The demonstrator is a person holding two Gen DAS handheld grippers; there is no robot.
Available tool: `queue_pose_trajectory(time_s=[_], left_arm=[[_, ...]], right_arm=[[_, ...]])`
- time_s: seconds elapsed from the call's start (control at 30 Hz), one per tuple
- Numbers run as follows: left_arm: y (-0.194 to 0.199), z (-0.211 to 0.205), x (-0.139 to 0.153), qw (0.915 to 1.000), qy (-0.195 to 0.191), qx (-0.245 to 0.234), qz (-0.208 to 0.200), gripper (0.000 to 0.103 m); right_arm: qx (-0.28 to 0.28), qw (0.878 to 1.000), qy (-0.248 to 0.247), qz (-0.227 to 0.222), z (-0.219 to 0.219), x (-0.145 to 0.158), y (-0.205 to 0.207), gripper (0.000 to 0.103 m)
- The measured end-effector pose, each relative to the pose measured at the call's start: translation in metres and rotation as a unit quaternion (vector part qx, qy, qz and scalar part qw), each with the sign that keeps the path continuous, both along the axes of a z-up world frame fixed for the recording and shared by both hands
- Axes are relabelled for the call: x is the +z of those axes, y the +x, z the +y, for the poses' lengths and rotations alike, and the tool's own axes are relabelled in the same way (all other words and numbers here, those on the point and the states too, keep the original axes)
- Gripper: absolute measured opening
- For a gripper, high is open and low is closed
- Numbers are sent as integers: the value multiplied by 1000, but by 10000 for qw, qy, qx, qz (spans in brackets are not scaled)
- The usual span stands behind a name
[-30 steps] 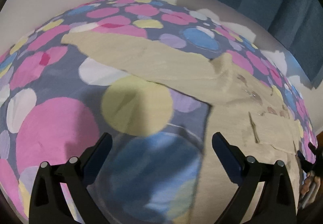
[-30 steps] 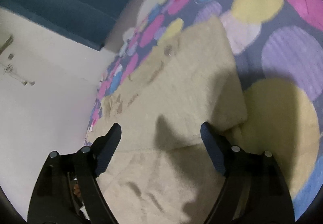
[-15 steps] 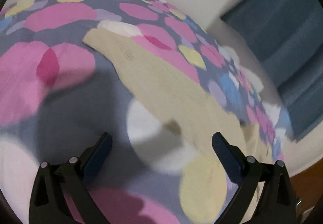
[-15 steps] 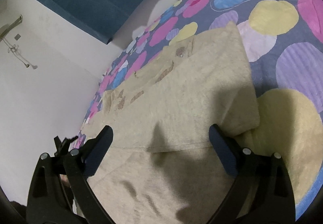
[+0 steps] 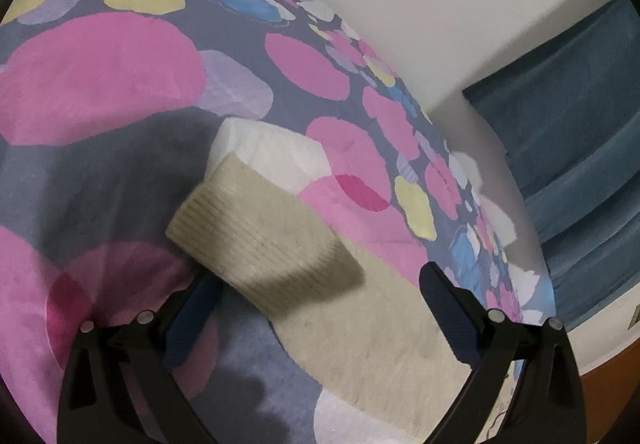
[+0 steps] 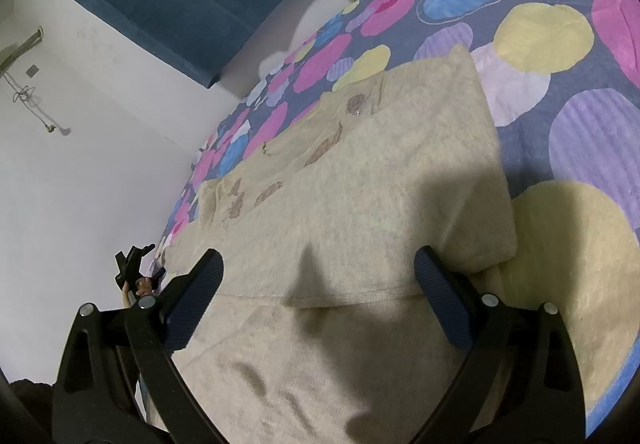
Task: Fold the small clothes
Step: 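Grasp the other sleeve cuff with the left gripper and lift it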
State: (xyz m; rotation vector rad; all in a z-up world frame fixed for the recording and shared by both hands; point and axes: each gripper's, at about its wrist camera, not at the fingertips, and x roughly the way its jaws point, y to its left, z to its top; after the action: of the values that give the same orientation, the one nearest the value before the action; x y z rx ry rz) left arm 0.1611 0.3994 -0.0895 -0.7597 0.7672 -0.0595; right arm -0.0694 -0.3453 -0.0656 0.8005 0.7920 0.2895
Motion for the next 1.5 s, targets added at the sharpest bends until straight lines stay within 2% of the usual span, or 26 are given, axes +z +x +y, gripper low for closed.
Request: queue_pose_trajectory(time_s=[0.03, 0.07, 0.1, 0.17, 0.27, 0.33, 0.4, 0.5, 0.6, 0.73, 0.97, 1.07, 1.17, 1.27, 1.4, 1.5], left_arm=[[0, 1, 0, 10000, -1, 24, 15, 95], [0, 2, 1, 10000, 26, 68, 50, 82], [0, 4, 0, 9999, 72, 115, 94, 63], [2, 8, -5, 9992, 54, 256, 299, 55], [0, 13, -6, 9990, -24, 318, 326, 46], [-1, 15, -6, 9986, -2, 368, 383, 35], [0, 14, -5, 9984, 86, 325, 450, 7], [-3, 15, -2, 9969, 261, 470, 569, 5], [-17, 19, 10, 9961, 315, 673, 473, 5], [-34, 15, 34, 9947, 612, 757, 328, 5], [-55, -28, 101, 9863, 1521, 629, -114, 5], [-65, -68, 138, 9791, 1937, 364, -505, 5], [-77, -131, 173, 9670, 2361, -121, -951, 5], [-89, -198, 194, 9569, 2486, -711, -1323, 5], [-99, -291, 199, 9424, 2497, -1508, -1636, 5], [-102, -361, 178, 9292, 2583, -2033, -1692, 5]], right_arm=[[-4, 10000, 1, -1, 0, 0, 0, 96], [-11, 10000, 2, 0, 0, 0, 0, 96], [-10, 10000, 3, 0, 0, 0, 0, 96], [-12, 10000, 2, -7, -1, 0, 0, 97], [-9, 10000, -1, -2, -2, 0, 1, 97], [-15, 10000, -7, -4, -2, 0, 1, 97], [-25, 10000, -13, 5, -2, 0, 1, 97], [-22, 10000, -17, 1, -3, 0, 1, 97], [-22, 10000, -20, -2, -2, 0, 1, 96], [-22, 10000, -20, 1, -3, 0, 1, 97], [-27, 10000, -20, 1, -3, 0, 1, 97], [-26, 10000, -29, 0, -3, 1, 1, 97], [-33, 10000, -14, -4, -3, 0, 1, 97], [-40, 10000, -15, -7, -3, 0, 1, 97], [-56, 10000, 17, -19, -2, 1, 0, 97], [-62, 10000, 31, -31, -2, 1, -1, 97]])
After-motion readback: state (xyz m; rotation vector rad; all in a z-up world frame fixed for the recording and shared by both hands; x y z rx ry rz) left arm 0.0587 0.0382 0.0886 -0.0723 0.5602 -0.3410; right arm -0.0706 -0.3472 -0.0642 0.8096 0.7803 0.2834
